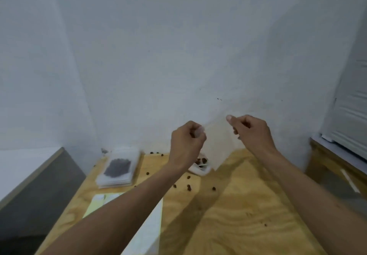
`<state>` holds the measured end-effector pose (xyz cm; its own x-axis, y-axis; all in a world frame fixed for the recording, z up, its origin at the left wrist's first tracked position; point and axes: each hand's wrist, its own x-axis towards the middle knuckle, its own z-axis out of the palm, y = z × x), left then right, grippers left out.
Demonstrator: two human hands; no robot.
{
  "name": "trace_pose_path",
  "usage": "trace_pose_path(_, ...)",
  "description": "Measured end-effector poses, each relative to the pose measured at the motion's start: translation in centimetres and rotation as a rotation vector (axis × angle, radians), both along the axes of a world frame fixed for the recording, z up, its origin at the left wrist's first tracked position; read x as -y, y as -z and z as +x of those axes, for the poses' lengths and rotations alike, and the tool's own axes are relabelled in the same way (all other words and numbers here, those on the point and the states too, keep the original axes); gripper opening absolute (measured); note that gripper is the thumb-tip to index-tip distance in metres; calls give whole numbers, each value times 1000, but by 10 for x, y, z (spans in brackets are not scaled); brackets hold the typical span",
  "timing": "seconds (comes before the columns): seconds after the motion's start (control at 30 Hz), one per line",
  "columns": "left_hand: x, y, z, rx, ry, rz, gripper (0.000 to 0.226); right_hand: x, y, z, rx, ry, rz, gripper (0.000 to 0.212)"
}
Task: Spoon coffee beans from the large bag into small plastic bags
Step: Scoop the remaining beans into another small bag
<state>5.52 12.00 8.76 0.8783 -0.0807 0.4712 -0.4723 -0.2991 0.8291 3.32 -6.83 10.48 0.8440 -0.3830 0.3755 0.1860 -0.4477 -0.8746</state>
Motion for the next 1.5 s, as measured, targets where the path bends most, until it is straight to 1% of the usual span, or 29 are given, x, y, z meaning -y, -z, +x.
trace_pose_path(0.03,-9,-6,4,66,-35,30,6,-10,-7,7,-26,-53,22,46)
trace_pose_path(0.1,-24,-11,12,192,-99,113,6,-31,-18,18,-84,-134,73,50)
trace_pose_path(0.17,-37,-12,18,302,-142,200,6,-51,-23,28,-129,-181,111,48)
trace_pose_path(0.27,-52,-7,24,370,-175,273,6,-73,-26,39,-179,-228,118,36)
trace_pose_path(0.33,-62,-2,31,335,-155,277,4,-82,-24,46,-199,-248,160,25)
trace_pose_path(0.37,-65,-1,33,287,-122,257,5,-85,-23,50,-209,-258,185,22)
trace_pose_path(0.47,-71,-4,32,85,-64,183,33,-89,-21,58,-223,-278,202,24)
trace_pose_path(0.5,-72,-7,31,33,-58,159,39,-90,-21,60,-219,-287,186,27)
trace_pose_path(0.53,-72,-11,30,-3,-46,136,40,-91,-21,62,-211,-298,161,30)
trace_pose_path(0.67,-76,-16,37,-151,29,28,28,-93,-19,62,-160,-290,8,36)
trace_pose_path(0.77,-78,-16,45,-278,96,-78,44,-90,-19,61,-137,-291,-114,38)
trace_pose_path(0.83,-79,-15,47,-269,60,-58,43,-88,-18,59,-148,-321,-164,39)
trace_pose_path(0.93,-75,-9,42,-89,-97,146,45,-87,-15,55,-190,-368,-273,38)
trace_pose_path(1.0,-70,-5,39,6,-158,216,50,-88,-15,56,-223,-381,-316,38)
trace_pose_path(1.13,-72,-8,47,68,-296,206,51,-96,-13,53,-285,-387,-339,28)
trace_pose_path(1.17,-74,-11,49,72,-301,198,51,-99,-13,52,-293,-398,-308,26)
trace_pose_path(1.23,-80,-13,47,83,-228,179,46,-100,-17,51,-317,-455,-176,21)
trace_pose_path(1.3,-88,-23,35,36,-69,165,28,-94,-25,51,-333,-537,-16,20)
trace_pose_path(1.33,-92,-27,30,-10,21,200,29,-91,-28,51,-330,-562,17,20)
trace_pose_path(1.4,-100,-34,24,-103,179,352,76,-88,-32,50,-310,-587,26,25)
trace_pose_path(1.43,-101,-36,24,-128,224,435,97,-90,-34,48,-317,-592,15,22)
trace_pose_path(1.47,-102,-38,24,-124,264,504,112,-92,-34,47,-332,-604,0,17)
trace_pose_path(1.5,-101,-38,24,-109,294,560,120,-94,-33,46,-340,-624,-7,16)
